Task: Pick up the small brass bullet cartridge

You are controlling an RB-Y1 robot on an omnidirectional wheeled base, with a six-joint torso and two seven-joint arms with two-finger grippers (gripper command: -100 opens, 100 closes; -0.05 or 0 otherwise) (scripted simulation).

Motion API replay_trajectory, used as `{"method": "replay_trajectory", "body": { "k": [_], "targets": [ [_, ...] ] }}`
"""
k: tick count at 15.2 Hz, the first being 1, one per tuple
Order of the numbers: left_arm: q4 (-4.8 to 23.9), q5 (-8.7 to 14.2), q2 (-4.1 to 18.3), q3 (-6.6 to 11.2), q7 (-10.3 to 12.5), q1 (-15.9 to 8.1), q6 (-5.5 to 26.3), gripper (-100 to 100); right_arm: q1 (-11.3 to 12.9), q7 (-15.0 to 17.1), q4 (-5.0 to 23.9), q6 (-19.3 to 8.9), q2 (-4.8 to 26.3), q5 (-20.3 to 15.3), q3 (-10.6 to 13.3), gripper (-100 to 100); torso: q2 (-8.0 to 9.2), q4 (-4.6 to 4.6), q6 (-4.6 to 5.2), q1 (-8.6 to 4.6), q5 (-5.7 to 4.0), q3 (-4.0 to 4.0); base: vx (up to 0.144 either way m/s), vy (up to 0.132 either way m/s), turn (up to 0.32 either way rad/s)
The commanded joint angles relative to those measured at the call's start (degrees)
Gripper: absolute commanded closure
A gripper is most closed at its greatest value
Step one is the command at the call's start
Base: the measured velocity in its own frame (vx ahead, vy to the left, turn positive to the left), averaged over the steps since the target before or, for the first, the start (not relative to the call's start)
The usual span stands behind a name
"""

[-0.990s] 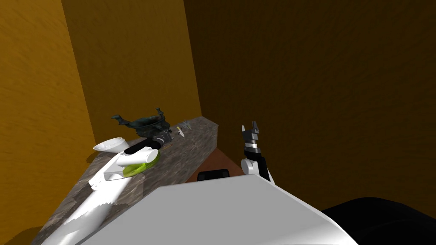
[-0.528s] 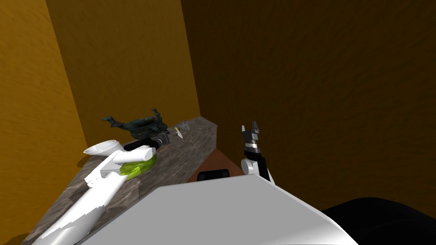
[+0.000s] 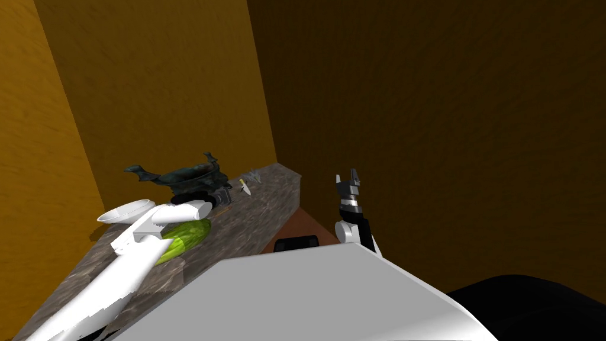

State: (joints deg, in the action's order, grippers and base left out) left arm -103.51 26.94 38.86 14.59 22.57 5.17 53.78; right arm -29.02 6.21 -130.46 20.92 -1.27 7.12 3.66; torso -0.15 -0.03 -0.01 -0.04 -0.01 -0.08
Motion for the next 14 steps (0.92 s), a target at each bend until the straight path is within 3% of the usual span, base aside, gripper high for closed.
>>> {"method": "replay_trajectory", "body": {
  "k": [1,2,3,5,6,9,10,12,13,14],
  "targets": [
    [0.76,0.33,0.41,0.03,0.49,-0.42,2.86,-100,0.00,0.00,0.00,0.00,0.00,0.00,0.00,0,0.00,0.00,0.00,0.00,0.00,0.00,0.035,-0.007,-0.008],
    [0.76,0.33,0.41,0.03,0.49,-0.42,3.22,-100,0.00,0.00,0.00,0.00,0.00,0.00,0.00,0,0.01,0.00,0.00,0.02,0.01,0.01,0.021,-0.004,0.002],
    [2.68,1.53,1.71,0.30,1.62,-1.20,5.03,-100,0.00,0.00,0.00,0.00,0.00,0.00,0.00,0,0.05,0.01,-0.01,0.03,0.01,0.03,0.033,-0.011,-0.017],
    [2.68,1.53,1.71,0.30,1.62,-1.20,7.38,-100,0.00,0.00,0.00,0.00,0.00,0.00,0.00,0,0.01,0.00,-0.01,0.01,0.00,0.01,0.045,-0.013,-0.012],
    [4.60,2.70,2.95,0.51,2.69,-1.92,8.73,-100,0.00,0.00,0.00,0.00,0.00,0.00,0.00,0,0.01,0.00,-0.01,0.02,0.01,0.01,0.055,-0.011,-0.008],
    [4.60,2.70,2.95,0.51,2.69,-1.92,11.37,-100,0.00,0.00,0.00,0.00,0.00,0.00,0.00,0,-0.03,-0.01,-0.01,0.02,0.01,-0.02,0.044,-0.010,-0.004],
    [6.48,3.84,4.10,0.66,3.70,-2.57,13.16,-100,0.00,0.00,0.00,0.00,0.00,0.00,0.00,0,0.01,0.00,-0.01,0.03,0.01,0.00,0.040,-0.012,-0.003],
    [6.48,3.84,4.10,0.66,3.70,-2.57,15.19,-100,0.00,0.00,0.00,0.00,0.00,0.00,0.00,0,-0.02,0.00,-0.01,0.01,0.00,-0.01,0.049,-0.013,-0.001],
    [8.31,4.93,5.18,0.77,4.63,-3.14,16.58,-100,0.00,0.00,0.00,0.00,0.00,0.00,0.00,0,-0.01,0.00,-0.01,0.02,0.01,-0.01,0.048,-0.011,0.002],
    [8.31,4.93,5.18,0.77,4.63,-3.14,17.68,-100,0.00,0.00,0.00,0.00,0.00,0.00,0.00,0,-0.01,0.00,-0.01,0.02,0.01,-0.01,0.053,-0.010,0.006]
  ]
}}
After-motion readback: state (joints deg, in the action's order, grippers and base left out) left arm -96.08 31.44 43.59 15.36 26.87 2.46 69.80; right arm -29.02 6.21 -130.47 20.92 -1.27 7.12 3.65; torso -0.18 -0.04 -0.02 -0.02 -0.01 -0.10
